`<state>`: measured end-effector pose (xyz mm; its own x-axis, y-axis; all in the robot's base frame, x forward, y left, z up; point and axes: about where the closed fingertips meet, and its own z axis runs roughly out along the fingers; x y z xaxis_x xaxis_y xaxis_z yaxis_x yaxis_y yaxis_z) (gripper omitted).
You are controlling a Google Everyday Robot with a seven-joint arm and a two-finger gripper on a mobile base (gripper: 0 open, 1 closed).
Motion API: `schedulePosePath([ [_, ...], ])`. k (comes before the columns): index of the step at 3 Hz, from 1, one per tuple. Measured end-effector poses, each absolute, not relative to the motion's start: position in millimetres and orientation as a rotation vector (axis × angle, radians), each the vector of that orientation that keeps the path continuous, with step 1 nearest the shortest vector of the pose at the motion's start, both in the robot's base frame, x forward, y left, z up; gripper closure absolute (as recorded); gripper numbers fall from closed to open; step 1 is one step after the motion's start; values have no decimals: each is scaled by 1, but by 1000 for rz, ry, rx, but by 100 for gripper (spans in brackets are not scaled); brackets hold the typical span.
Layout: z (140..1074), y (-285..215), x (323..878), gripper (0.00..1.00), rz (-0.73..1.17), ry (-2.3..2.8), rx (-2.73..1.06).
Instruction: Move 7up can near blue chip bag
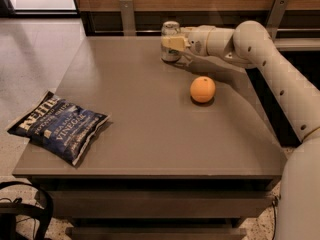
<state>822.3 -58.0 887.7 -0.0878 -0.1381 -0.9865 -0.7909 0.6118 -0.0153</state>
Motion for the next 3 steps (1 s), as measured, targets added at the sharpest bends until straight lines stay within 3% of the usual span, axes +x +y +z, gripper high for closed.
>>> schedulePosePath([
  [3, 970, -56, 777, 100, 612, 1561, -876],
])
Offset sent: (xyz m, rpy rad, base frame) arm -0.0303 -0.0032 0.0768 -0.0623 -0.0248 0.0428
